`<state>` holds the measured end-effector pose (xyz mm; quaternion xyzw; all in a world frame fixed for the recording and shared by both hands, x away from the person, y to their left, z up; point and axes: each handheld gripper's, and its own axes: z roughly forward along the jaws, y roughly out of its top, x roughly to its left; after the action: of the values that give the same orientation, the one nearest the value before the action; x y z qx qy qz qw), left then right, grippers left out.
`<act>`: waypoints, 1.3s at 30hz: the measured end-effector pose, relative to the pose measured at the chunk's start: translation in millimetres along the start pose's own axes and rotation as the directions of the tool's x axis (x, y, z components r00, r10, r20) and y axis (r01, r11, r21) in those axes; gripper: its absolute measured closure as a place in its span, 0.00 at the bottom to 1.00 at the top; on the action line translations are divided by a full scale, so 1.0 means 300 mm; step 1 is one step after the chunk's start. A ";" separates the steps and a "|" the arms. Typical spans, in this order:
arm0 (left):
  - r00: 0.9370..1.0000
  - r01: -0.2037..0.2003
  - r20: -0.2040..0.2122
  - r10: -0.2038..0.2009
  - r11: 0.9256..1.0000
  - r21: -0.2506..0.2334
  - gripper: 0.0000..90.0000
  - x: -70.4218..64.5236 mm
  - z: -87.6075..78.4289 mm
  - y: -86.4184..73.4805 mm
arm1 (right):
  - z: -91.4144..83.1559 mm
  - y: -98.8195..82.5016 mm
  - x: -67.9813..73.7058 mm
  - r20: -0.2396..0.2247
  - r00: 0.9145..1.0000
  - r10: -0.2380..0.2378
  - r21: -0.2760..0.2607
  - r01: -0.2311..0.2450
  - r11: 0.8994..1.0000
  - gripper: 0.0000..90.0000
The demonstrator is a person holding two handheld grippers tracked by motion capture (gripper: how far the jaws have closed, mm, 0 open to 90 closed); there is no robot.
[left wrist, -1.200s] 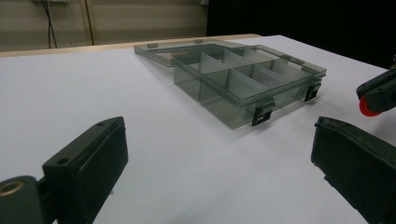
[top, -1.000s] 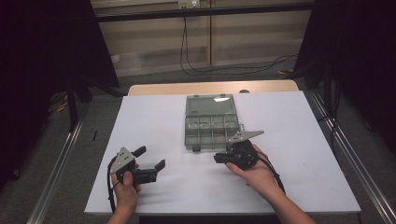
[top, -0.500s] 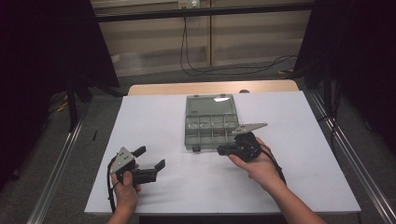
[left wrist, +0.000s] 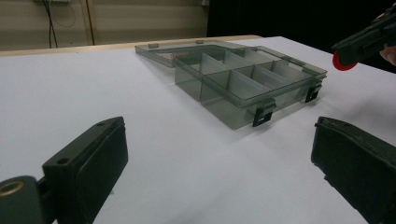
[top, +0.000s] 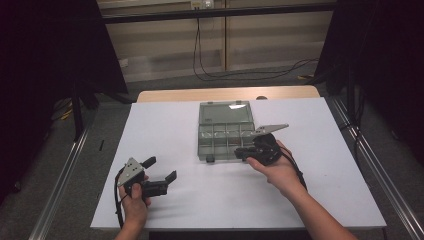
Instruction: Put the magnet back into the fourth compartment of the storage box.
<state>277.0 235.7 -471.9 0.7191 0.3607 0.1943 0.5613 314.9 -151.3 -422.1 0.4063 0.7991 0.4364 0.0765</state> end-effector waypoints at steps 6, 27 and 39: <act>1.000 -0.001 0.000 0.001 1.000 0.000 0.04 0.001 -0.001 0.000 | -0.004 0.015 -0.018 0.013 1.000 0.011 -0.003 -0.011 1.000 0.92; 1.000 0.000 0.001 0.000 1.000 -0.003 0.04 0.001 -0.001 0.000 | -0.001 0.059 -0.079 0.052 0.998 0.024 -0.013 -0.023 1.000 0.93; 1.000 -0.001 0.002 0.001 1.000 -0.003 0.04 0.000 -0.001 0.000 | 0.013 0.100 -0.118 0.079 0.996 0.031 -0.020 -0.029 0.999 0.93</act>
<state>276.8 236.1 -471.7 0.7188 0.3595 0.1945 0.5624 357.5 -165.5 -409.9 0.4345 0.7851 0.4286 0.1053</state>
